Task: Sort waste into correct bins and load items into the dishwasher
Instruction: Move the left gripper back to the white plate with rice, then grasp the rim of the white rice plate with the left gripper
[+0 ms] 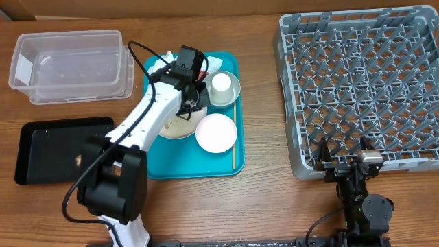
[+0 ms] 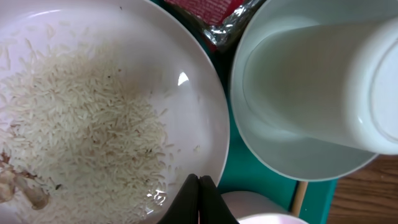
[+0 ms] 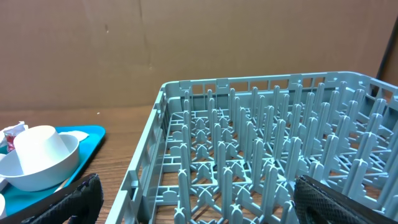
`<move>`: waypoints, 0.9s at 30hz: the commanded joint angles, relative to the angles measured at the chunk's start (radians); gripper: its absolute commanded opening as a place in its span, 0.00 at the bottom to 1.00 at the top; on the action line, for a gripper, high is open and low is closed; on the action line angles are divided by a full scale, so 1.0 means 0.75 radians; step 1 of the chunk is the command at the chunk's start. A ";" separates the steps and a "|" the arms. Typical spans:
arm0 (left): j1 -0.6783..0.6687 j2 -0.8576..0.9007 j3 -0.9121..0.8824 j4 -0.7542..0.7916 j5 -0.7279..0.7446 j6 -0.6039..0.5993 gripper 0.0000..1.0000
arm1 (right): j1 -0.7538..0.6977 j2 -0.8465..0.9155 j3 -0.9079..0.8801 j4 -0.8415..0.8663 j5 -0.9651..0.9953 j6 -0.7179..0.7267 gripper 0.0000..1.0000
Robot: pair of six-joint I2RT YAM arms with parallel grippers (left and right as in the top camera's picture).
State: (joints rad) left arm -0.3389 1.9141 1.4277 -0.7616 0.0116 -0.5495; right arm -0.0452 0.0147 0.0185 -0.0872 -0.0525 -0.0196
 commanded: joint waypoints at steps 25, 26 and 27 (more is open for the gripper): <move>-0.043 0.078 0.012 -0.215 0.275 -0.005 0.04 | -0.004 -0.014 -0.014 0.009 -0.001 -0.005 1.00; -0.043 0.078 0.012 -0.229 0.267 -0.005 0.04 | -0.004 -0.014 -0.014 0.009 -0.001 -0.005 1.00; -0.042 0.078 0.012 -0.237 0.251 -0.005 0.04 | -0.004 -0.014 -0.014 0.009 -0.001 -0.005 1.00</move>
State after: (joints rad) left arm -0.3668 1.9957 1.4277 -0.9298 0.1986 -0.5671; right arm -0.0452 0.0147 0.0185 -0.0872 -0.0525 -0.0196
